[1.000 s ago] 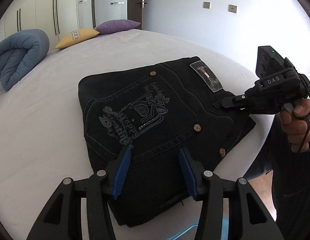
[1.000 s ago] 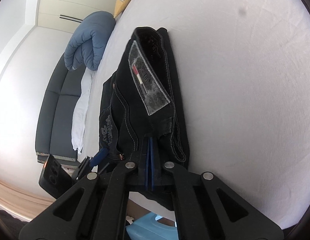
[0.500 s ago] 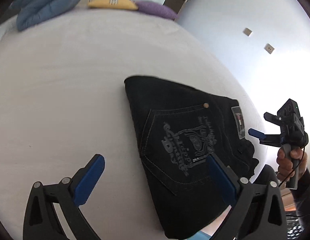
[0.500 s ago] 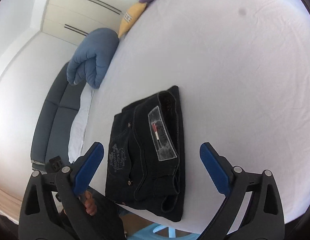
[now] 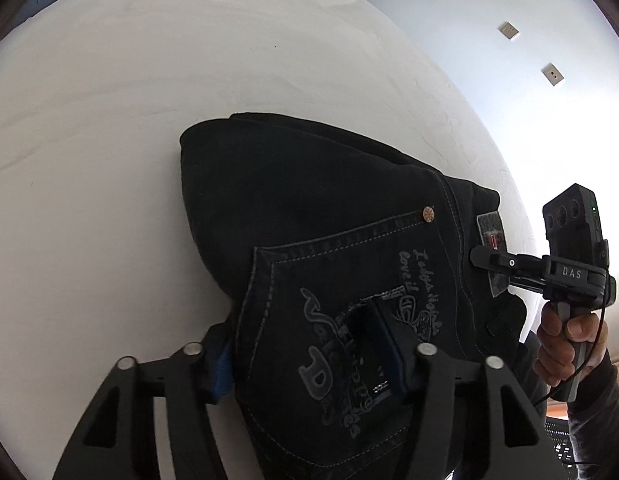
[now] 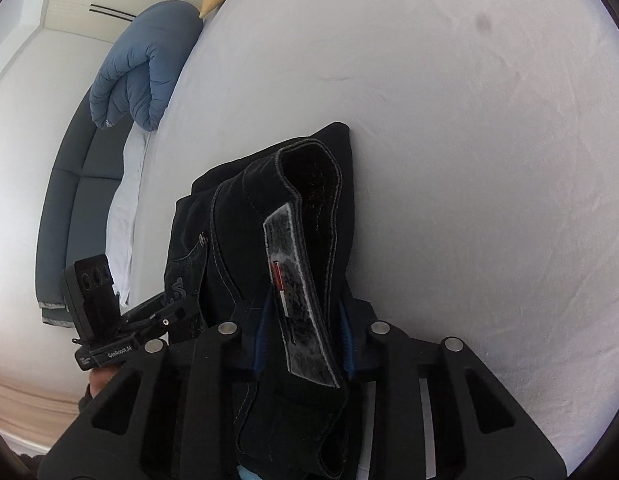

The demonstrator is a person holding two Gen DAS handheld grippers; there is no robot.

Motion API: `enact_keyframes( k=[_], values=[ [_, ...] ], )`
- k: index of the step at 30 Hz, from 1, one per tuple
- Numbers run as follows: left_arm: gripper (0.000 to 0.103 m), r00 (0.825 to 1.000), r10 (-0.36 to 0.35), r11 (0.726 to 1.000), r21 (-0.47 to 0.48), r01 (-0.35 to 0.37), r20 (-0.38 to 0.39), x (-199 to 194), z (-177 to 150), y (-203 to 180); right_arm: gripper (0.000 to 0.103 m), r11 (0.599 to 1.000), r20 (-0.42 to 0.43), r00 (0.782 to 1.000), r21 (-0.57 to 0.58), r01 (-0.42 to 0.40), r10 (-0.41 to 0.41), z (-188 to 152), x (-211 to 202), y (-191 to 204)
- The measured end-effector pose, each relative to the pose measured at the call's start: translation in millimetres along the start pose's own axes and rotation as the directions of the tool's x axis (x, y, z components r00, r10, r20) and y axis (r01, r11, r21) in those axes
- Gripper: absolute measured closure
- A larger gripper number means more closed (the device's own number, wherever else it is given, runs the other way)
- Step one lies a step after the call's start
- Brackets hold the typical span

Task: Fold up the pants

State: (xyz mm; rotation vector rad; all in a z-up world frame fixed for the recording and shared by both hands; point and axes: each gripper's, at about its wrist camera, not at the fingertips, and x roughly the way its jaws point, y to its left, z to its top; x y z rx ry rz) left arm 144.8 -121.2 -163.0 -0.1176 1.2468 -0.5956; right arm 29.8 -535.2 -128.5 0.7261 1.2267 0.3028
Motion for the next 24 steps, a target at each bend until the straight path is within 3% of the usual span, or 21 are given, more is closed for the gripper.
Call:
enact_keyframes(
  k=[3,5,10,13,19,24],
  values=[
    [0.078,1.000,-0.007,1.000,0.003,0.007,0.025,-9,0,-5,0.088,0.995,0.037,0.997,-0.075,0.064,-0.061,-7,-9,19],
    [0.082,0.999,-0.008,1.000,0.008,0.007,0.038,-14,1,-10,0.089,0.991,0.064,0.996,-0.110,0.076,-0.069,-7,-17,33],
    [0.084,0.994,-0.042,0.999,0.005,0.042,0.099,-38,12,-18,0.090,0.983,0.110,0.993,-0.179,0.050,-0.030,1,-43,68],
    [0.084,0.986,-0.024,0.999,0.034,0.019,0.165,-61,35,-21,0.090,0.975,0.138,0.990,-0.221,0.032,-0.001,18,-56,86],
    [0.084,0.972,0.029,0.997,0.063,-0.045,0.235,-78,103,-11,0.090,0.972,0.179,0.983,-0.237,-0.001,0.045,88,-62,107],
    [0.084,0.970,0.073,0.994,0.062,-0.089,0.231,-55,161,7,0.090,0.976,0.169,0.985,-0.218,0.000,0.037,145,-42,101]
  ],
)
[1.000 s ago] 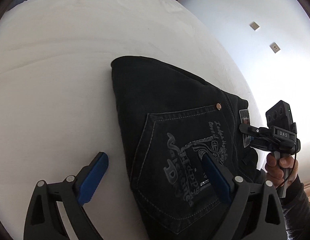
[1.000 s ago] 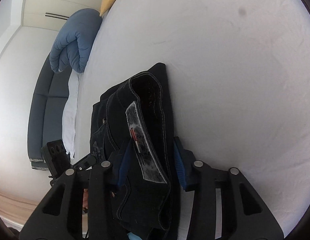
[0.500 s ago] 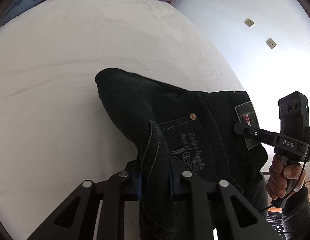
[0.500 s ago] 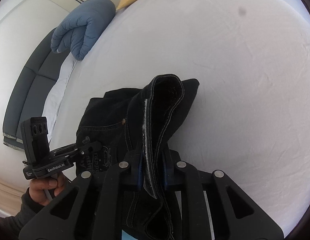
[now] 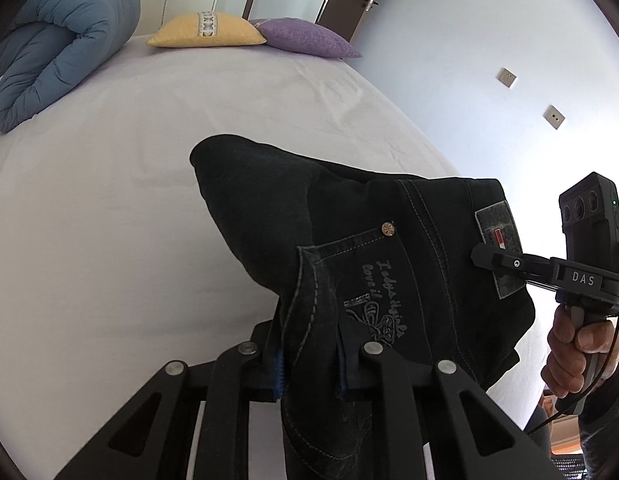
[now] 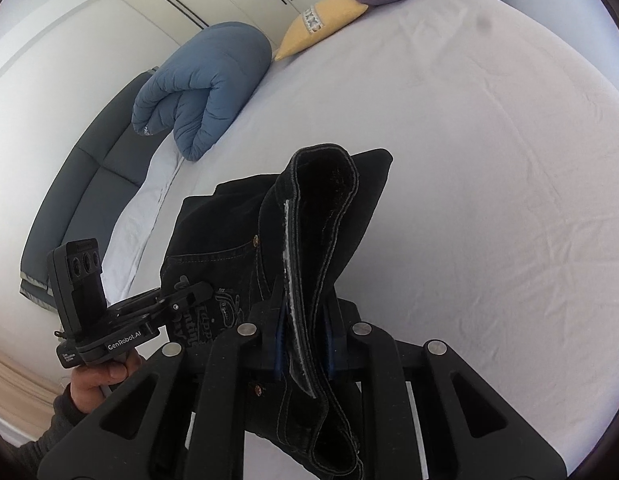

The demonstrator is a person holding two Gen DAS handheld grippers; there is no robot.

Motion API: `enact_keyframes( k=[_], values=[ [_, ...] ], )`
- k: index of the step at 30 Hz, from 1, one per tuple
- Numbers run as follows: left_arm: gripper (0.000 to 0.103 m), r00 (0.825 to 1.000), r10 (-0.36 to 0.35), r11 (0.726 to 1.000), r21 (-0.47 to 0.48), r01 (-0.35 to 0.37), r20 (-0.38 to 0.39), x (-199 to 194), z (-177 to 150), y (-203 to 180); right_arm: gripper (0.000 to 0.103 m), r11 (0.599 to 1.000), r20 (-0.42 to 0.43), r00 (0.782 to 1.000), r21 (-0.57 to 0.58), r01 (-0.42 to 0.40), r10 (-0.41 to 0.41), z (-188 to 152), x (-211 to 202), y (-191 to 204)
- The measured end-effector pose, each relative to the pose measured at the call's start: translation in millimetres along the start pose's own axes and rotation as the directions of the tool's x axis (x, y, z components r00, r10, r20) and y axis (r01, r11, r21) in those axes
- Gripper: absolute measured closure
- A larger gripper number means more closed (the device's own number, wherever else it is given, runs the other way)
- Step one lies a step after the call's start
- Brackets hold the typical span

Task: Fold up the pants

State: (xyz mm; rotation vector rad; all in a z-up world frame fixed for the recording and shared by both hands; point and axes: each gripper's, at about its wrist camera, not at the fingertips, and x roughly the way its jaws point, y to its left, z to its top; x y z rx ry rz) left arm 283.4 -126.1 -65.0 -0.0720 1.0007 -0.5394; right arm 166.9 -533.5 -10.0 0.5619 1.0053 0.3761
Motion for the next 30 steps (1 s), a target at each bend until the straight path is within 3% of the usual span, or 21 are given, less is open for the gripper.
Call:
enact_keyframes(
  k=[5,8,10,11,13,14,16,17,18,19,20,21,22,24,26,27,28,30],
  values=[
    [0.083,0.998,0.022,1.000,0.006,-0.021,-0.066,58,11,23,0.089,0.995,-0.065,0.998,0.097,0.029,-0.022,14,48,-61],
    [0.070,0.994,0.041,0.999,-0.019,-0.043,-0.101,91,2,35,0.084,0.984,-0.099,0.994,0.164,0.064,-0.048,11,69,-101],
    [0.060,0.995,0.047,0.998,-0.036,-0.051,-0.087,98,-3,41,0.081,0.978,-0.076,0.997,0.208,0.006,0.010,6,71,-118],
    [0.054,0.996,0.052,0.998,-0.042,-0.055,-0.079,98,-4,42,0.078,0.976,-0.059,0.998,0.219,-0.023,0.037,2,69,-123],
    [0.054,0.997,0.037,0.997,-0.062,-0.041,-0.061,95,-9,45,0.076,0.976,-0.044,0.998,0.215,-0.039,0.050,-1,64,-126],
    [0.051,0.998,0.041,0.997,-0.066,-0.045,-0.056,90,-10,45,0.073,0.978,-0.041,0.999,0.210,-0.023,0.032,-3,59,-125],
    [0.049,0.995,0.095,0.994,-0.055,-0.096,-0.021,73,-12,41,0.057,0.982,-0.016,0.999,0.183,0.040,-0.038,-8,41,-119],
    [0.040,0.993,0.119,0.992,-0.040,-0.118,0.025,57,-15,34,0.047,0.983,0.009,0.997,0.167,0.071,-0.073,-11,33,-111],
    [0.026,0.987,0.136,0.991,-0.022,-0.135,0.079,39,-20,30,0.044,0.985,0.046,0.993,0.142,0.097,-0.104,-14,19,-100],
    [0.017,0.971,0.173,0.984,0.005,-0.176,0.163,14,-25,17,0.044,0.988,0.083,0.989,0.111,0.111,-0.120,-17,6,-87],
    [0.001,0.949,0.209,0.975,0.028,-0.221,0.235,-7,-30,4,0.042,0.989,0.117,0.984,0.081,0.127,-0.136,-20,-12,-76],
    [0.000,0.917,0.244,0.961,0.051,-0.273,0.315,-28,-37,-10,0.038,0.986,0.158,0.974,0.051,0.157,-0.163,-24,-31,-63],
    [0.000,0.869,0.267,0.942,0.078,-0.327,0.416,-56,-47,-30,0.036,0.979,0.225,0.954,0.006,0.201,-0.198,-30,-53,-44],
    [0.000,0.792,0.284,0.916,0.090,-0.390,0.541,-96,-62,-56,0.033,0.961,0.349,0.908,-0.065,0.270,-0.231,-39,-89,-6],
    [0.000,0.697,0.333,0.878,0.061,-0.476,0.636,-135,-77,-84,0.027,0.931,0.488,0.833,-0.100,0.351,-0.261,-48,-124,36],
    [0.000,0.671,0.351,0.866,0.047,-0.498,0.653,-151,-83,-91,0.023,0.919,0.543,0.797,-0.109,0.378,-0.263,-49,-138,54],
    [0.000,0.645,0.364,0.858,0.028,-0.513,0.672,-170,-87,-101,0.020,0.905,0.623,0.740,-0.117,0.409,-0.254,-60,-164,73],
    [0.000,0.609,0.369,0.861,-0.011,-0.508,0.702,-204,-96,-109,0.005,0.890,0.737,0.636,-0.105,0.443,-0.230,-77,-201,103]
  ],
)
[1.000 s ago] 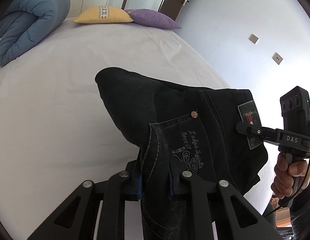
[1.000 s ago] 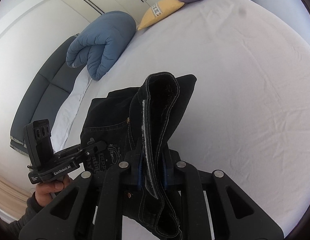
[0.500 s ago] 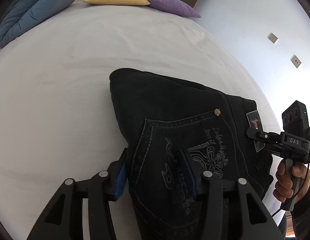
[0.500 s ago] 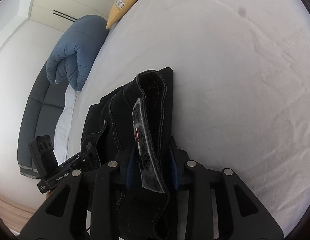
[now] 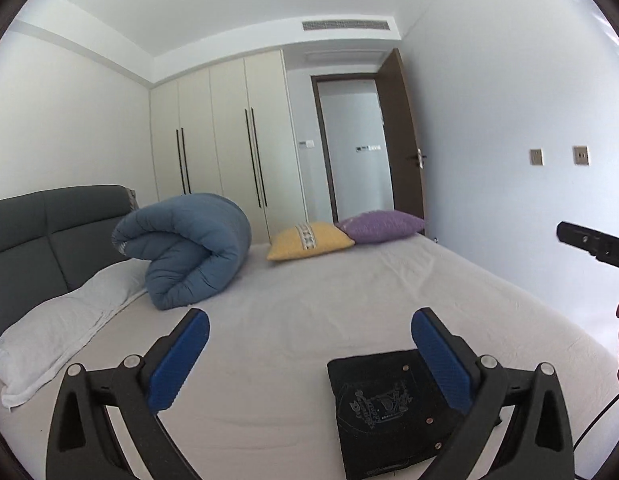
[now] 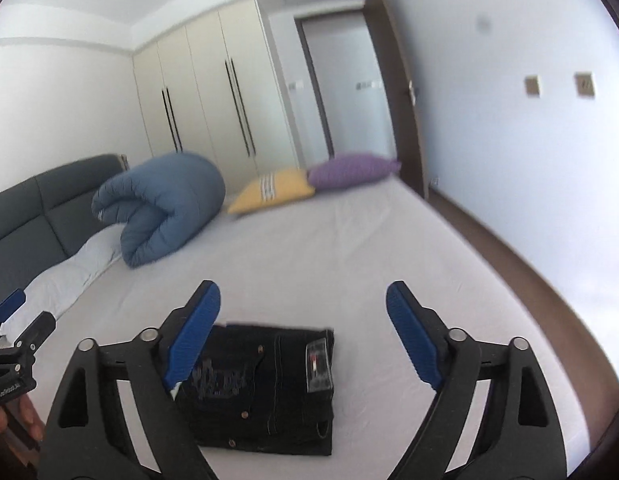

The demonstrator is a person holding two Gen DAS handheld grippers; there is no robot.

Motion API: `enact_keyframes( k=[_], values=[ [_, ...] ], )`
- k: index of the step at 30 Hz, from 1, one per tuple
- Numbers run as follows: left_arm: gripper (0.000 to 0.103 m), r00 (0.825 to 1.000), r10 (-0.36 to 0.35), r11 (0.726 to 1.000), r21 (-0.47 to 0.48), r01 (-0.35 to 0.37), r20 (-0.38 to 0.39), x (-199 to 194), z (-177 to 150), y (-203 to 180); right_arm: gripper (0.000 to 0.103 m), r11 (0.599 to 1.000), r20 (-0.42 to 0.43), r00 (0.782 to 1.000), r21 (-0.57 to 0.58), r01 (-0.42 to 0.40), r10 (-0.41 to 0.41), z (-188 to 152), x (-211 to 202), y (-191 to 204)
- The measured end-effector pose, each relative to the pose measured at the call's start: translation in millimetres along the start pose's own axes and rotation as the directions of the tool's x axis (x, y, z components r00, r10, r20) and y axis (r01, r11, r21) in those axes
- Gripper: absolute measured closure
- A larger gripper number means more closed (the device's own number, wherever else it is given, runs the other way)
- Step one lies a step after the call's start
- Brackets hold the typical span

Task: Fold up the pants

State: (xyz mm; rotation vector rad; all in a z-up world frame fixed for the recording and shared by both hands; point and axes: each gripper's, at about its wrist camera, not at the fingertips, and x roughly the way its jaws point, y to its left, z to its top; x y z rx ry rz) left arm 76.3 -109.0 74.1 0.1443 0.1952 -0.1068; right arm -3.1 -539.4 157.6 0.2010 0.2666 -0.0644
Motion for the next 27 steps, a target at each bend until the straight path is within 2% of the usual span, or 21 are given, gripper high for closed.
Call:
enact_keyframes(
  k=[2,4,5,8,11,13,15,17,20,22,23,25,27],
  values=[
    [0.000,0.997,0.032,0.998,-0.055,-0.027,0.076,-32,20,13,0.000,0.999,0.164,0.986,-0.005,0.034,-0.032,25,-51,8],
    [0.000,0.987,0.074,0.991,-0.117,-0.057,0.142,-61,34,27,0.000,0.998,0.253,0.966,-0.009,0.058,-0.054,42,-85,18],
    [0.000,0.987,0.072,0.990,-0.130,-0.053,0.145,-72,40,33,0.000,0.998,0.290,0.955,-0.009,0.069,-0.063,52,-104,21],
    [0.000,0.992,0.064,0.993,-0.103,-0.053,0.109,-92,60,44,0.000,0.998,0.336,0.940,-0.009,0.068,-0.061,72,-144,25],
    [0.000,0.980,0.137,0.990,-0.055,-0.130,0.144,-115,70,43,0.000,0.993,0.385,0.918,-0.030,0.113,-0.092,82,-181,34],
    [0.000,0.981,0.164,0.986,-0.056,-0.158,0.103,-123,72,46,0.000,0.991,0.389,0.916,-0.041,0.127,-0.101,83,-202,32],
    [0.000,0.990,0.137,0.989,-0.068,-0.134,0.042,-120,69,47,0.000,0.994,0.334,0.939,-0.040,0.105,-0.086,80,-209,37],
    [0.000,0.990,0.135,0.986,-0.091,-0.138,-0.040,-115,58,44,0.000,0.995,0.215,0.972,-0.027,0.101,-0.093,71,-205,38],
    [0.000,0.981,0.049,0.989,-0.125,-0.073,-0.187,-90,30,34,0.000,0.994,0.037,0.993,-0.015,0.110,-0.110,48,-186,43],
    [0.000,0.958,-0.022,0.988,-0.154,-0.023,-0.286,-71,9,27,0.000,0.991,-0.087,0.987,-0.016,0.133,-0.134,32,-171,43],
    [0.000,0.940,-0.049,0.986,-0.167,-0.009,-0.336,-63,-2,25,0.000,0.990,-0.137,0.981,-0.017,0.138,-0.139,23,-164,43],
    [0.000,0.911,-0.061,0.987,-0.159,-0.005,-0.409,-50,-22,18,0.000,0.990,-0.218,0.966,-0.022,0.138,-0.140,3,-149,46],
    [0.000,0.896,-0.051,0.990,-0.142,-0.014,-0.440,-41,-36,15,0.000,0.986,-0.268,0.949,-0.034,0.163,-0.166,-12,-138,47]
  ],
)
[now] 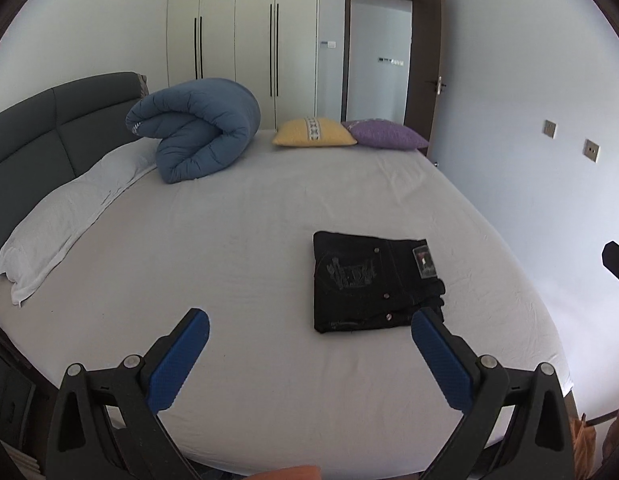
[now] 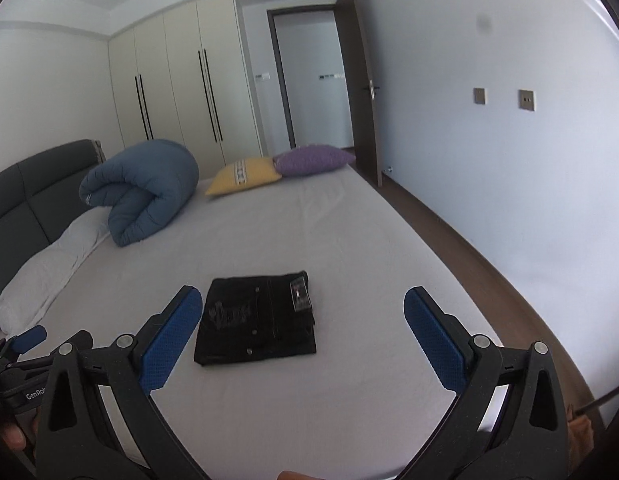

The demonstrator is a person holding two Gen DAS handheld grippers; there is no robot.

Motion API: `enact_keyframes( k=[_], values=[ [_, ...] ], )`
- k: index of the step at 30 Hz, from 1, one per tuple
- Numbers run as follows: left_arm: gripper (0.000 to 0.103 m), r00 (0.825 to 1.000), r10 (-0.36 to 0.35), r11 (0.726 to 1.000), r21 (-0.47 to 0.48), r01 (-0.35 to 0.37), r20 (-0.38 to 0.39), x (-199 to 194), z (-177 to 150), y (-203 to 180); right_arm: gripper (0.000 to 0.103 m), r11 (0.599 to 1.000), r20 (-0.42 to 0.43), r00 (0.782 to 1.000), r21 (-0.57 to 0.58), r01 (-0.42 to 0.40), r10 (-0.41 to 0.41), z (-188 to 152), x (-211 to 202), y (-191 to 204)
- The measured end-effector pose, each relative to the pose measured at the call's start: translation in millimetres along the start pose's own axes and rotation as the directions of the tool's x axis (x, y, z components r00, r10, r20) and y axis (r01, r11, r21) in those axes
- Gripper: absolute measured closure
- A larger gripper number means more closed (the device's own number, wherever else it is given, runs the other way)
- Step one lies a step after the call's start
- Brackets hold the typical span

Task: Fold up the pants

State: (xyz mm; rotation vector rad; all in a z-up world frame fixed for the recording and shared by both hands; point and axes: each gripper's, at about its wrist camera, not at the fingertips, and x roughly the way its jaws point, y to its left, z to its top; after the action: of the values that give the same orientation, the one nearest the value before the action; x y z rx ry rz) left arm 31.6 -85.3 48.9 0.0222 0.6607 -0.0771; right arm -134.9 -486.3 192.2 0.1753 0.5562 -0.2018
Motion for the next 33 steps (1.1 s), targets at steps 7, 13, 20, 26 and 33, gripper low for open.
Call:
enact_keyframes(
  k=[7,13,20,26,33],
  values=[
    [0.000,0.994,0.032,0.999,0.013,-0.031,-0.101,28,-28,2,0.000,0.998,-0.157,0.986,-0.001,0.059,-0.059,-37,53,-8],
    [0.000,0.991,0.008,1.000,-0.003,-0.008,-0.136,29,-33,1,0.000,0.998,-0.196,0.979,-0.029,0.056,-0.061,-47,75,1],
    [0.000,0.987,-0.002,1.000,-0.008,0.000,-0.158,30,-34,-1,0.000,0.998,-0.229,0.972,-0.049,0.048,-0.058,-53,83,8],
    [0.000,0.986,0.005,1.000,-0.006,-0.006,-0.168,33,-36,-4,0.000,0.997,-0.250,0.967,-0.061,0.038,-0.052,-57,86,13],
    [0.000,0.983,0.006,1.000,0.004,-0.006,-0.184,36,-40,-9,0.000,0.998,-0.266,0.963,-0.063,0.026,-0.042,-61,92,18]
  ],
)
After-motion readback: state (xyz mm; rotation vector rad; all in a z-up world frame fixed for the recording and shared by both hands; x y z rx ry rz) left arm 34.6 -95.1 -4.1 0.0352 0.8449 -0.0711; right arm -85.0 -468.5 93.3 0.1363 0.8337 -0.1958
